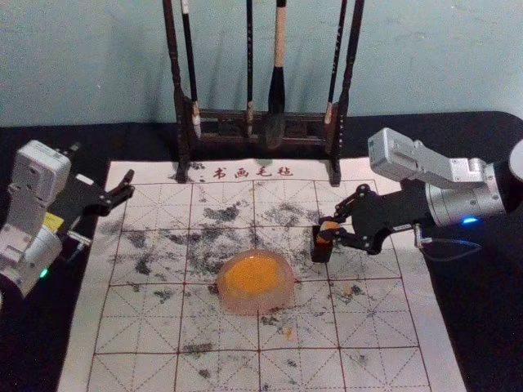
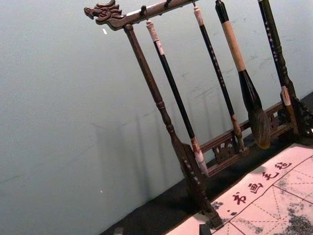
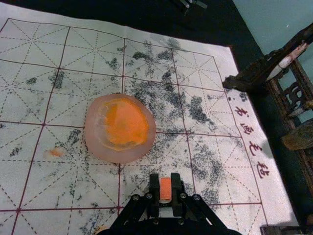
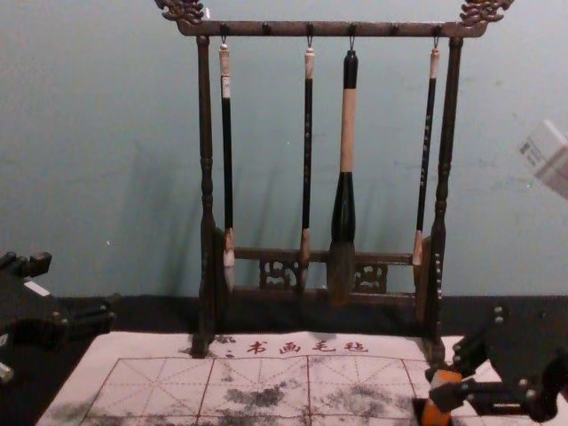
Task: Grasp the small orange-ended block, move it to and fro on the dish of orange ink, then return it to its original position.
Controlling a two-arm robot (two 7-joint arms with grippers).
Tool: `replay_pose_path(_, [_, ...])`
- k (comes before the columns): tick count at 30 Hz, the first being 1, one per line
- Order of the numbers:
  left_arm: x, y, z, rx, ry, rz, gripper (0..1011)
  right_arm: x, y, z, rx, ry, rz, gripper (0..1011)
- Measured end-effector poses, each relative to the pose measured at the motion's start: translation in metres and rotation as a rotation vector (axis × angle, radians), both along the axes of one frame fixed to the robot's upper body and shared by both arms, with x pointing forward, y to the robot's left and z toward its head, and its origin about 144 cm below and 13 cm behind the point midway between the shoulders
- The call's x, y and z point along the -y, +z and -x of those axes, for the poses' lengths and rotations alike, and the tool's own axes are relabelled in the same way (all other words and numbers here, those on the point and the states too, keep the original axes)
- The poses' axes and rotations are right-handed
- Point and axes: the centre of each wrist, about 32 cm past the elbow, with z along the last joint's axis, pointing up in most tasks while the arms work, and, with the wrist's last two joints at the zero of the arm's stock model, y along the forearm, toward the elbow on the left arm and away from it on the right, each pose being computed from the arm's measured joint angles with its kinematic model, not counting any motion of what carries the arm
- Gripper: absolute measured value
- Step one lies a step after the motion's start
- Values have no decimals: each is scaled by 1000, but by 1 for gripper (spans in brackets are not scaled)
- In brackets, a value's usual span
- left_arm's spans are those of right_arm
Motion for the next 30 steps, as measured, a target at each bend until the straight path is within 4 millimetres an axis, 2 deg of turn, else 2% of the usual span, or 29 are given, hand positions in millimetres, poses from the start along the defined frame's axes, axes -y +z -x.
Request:
replay_pose_path(25, [0, 0, 0, 0, 0, 0, 1001, -1, -3, -1, 2, -2, 8, 136])
replay_pose_path(30, [0, 0, 0, 0, 0, 0, 1001, -1, -3, -1, 1, -2, 7, 293])
